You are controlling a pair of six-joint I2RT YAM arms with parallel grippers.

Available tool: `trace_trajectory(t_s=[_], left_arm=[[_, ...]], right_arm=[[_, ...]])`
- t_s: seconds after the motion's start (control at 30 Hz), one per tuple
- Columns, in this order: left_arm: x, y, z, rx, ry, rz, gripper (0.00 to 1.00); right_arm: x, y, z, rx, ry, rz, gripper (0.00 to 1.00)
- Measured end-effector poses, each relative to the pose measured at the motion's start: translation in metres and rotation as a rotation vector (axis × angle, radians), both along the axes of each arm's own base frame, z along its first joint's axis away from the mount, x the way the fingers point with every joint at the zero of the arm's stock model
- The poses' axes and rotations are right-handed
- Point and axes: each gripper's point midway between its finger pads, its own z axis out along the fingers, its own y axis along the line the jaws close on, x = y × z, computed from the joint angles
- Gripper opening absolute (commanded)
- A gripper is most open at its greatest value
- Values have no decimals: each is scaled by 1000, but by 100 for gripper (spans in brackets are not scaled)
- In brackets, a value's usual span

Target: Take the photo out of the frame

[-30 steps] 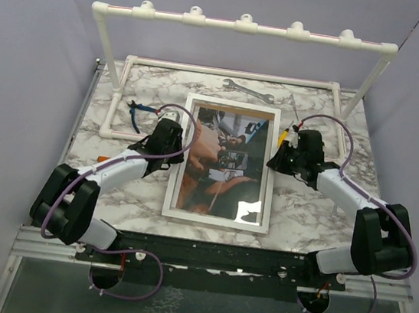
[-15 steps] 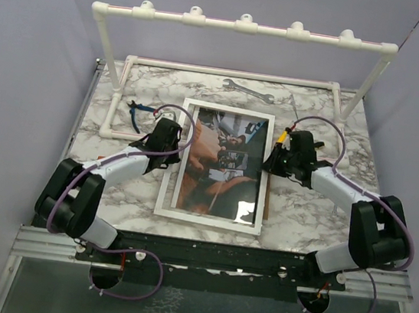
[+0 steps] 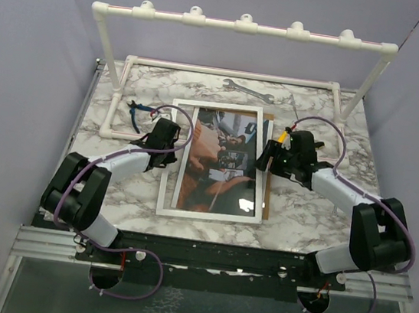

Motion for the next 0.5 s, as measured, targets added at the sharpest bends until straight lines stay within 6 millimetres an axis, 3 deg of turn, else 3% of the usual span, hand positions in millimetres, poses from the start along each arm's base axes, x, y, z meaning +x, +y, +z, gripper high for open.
trace_trajectory(t_s=[0.3, 0.5], left_arm=[[5, 2, 3, 33, -28, -35, 28], [10, 6, 6, 65, -50, -41, 42]], right_arm=[[-12, 5, -3, 53, 28, 3, 76], [-21, 8, -10, 82, 59, 7, 80]])
